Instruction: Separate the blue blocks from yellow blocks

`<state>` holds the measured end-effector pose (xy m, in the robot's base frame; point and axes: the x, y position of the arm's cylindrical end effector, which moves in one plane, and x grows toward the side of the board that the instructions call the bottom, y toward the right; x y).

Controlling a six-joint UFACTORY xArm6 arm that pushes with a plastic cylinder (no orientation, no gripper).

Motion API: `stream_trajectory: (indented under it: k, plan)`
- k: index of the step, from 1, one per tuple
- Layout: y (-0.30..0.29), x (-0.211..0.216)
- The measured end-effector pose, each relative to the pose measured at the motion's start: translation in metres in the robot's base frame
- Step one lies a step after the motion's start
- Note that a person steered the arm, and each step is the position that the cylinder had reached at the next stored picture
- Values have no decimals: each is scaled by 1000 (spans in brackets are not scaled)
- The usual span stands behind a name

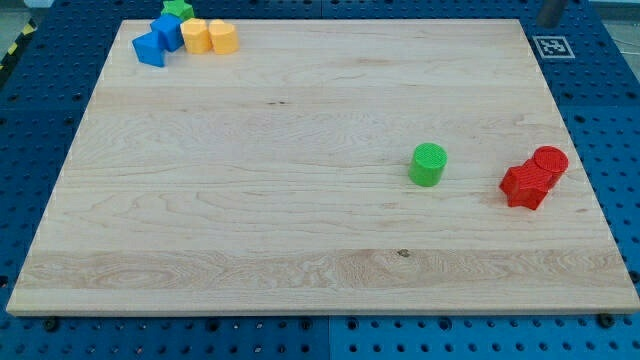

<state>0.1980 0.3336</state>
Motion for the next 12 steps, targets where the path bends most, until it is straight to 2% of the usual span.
stream_trajectory:
  k: [2, 5, 7, 12]
  plan:
    - [-2, -7]
    - [-81, -7]
    - [-107, -6]
    - [-420, -6]
